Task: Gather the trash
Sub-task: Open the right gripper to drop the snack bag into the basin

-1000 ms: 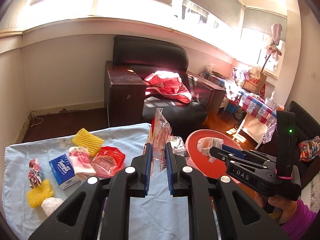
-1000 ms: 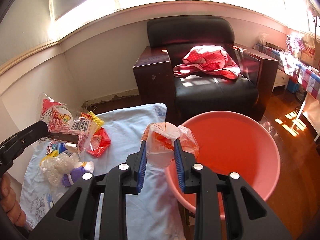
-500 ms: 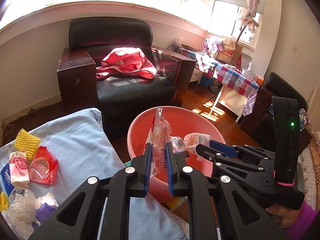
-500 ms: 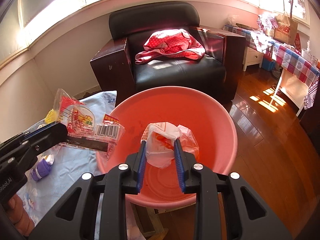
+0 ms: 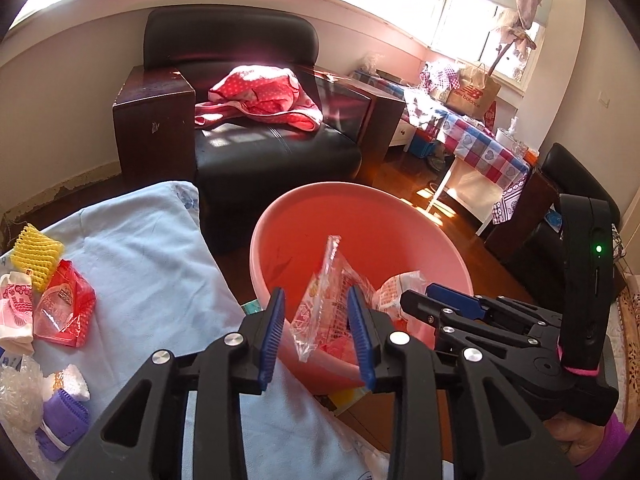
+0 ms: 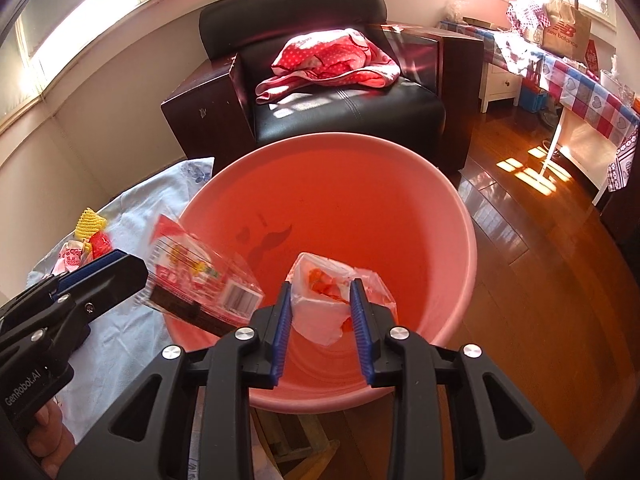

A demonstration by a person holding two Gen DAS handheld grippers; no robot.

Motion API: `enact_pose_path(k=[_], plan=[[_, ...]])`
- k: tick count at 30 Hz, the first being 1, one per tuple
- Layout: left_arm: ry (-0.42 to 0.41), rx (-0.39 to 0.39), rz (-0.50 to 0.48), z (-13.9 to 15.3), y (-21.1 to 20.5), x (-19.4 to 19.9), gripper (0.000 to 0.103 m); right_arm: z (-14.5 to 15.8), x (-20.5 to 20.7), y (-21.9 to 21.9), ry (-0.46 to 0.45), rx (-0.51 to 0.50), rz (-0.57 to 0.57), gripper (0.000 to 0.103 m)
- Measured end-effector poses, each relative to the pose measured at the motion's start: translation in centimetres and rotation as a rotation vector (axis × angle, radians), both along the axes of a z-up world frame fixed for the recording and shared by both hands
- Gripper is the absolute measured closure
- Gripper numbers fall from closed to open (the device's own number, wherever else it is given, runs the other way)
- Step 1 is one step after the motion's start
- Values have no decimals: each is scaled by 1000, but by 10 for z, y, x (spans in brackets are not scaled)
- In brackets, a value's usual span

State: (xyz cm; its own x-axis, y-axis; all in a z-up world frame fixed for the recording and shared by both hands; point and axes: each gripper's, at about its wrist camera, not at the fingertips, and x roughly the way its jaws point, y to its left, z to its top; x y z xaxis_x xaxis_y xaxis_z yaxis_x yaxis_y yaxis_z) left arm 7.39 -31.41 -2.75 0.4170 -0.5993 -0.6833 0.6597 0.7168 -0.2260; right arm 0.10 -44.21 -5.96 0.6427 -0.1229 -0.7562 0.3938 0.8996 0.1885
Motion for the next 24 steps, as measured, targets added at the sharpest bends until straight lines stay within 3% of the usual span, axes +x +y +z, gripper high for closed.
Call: enact_pose_path(k=[2, 14, 20, 24], plan=[[-2, -6, 6, 2, 1, 0, 67, 1, -1, 0, -2, -1, -2, 66], [-69, -49, 50, 29, 28, -13, 64, 19, -5, 21, -56, -51, 49, 66], [-99, -72, 102, 43, 57, -20, 64, 34, -7, 47, -119, -129, 90, 66], [-130, -72, 146, 52, 81, -24, 64, 36, -4, 62, -126, -123, 135, 66]])
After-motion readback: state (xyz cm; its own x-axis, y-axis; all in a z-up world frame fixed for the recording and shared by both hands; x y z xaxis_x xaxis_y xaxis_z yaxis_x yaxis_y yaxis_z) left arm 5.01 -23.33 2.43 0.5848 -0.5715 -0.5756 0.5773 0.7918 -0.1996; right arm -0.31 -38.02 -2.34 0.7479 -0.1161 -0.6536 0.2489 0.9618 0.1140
